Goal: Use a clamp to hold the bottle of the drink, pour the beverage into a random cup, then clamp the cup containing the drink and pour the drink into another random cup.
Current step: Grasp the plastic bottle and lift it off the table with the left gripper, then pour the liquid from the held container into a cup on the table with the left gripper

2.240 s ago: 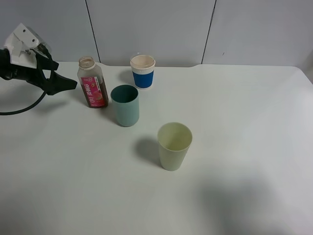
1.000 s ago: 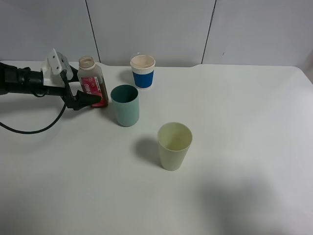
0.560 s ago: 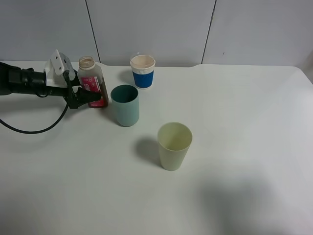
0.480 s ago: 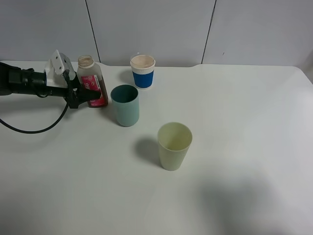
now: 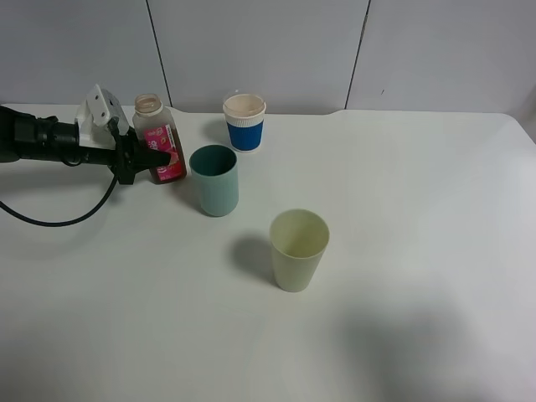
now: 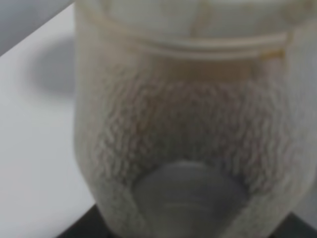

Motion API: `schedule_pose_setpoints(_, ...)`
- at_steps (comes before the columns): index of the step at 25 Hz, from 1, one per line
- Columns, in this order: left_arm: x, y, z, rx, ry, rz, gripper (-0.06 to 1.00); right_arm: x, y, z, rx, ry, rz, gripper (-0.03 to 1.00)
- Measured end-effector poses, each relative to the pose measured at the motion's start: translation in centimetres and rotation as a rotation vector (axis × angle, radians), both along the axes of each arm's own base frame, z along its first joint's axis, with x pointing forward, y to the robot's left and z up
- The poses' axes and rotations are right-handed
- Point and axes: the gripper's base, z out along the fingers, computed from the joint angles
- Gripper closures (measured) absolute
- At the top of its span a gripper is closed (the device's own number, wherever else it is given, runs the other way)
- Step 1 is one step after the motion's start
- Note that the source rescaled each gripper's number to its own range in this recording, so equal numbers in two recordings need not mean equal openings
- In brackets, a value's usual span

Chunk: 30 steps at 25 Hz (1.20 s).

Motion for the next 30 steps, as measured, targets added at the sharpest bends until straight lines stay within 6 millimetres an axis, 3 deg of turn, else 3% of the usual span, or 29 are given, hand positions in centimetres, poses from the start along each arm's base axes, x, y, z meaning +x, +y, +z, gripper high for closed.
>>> schedule_pose_setpoints(6,0.0,0.1,0.5,0.013,0.011,0.017,0.93,0.0,0.0,0.0,0.000,0.000,0.000,-0.03)
schedule_pose_setpoints(15,-0.1,0.8,5.1,0.104,-0.049,0.101,0.93,0.0,0.0,0.0,0.000,0.000,0.000,-0.03)
schedule_pose_setpoints(30,-4.5,1.3,12.1,0.222,-0.175,0.299,0.93,0.0,0.0,0.0,0.000,0.000,0.000,-0.03)
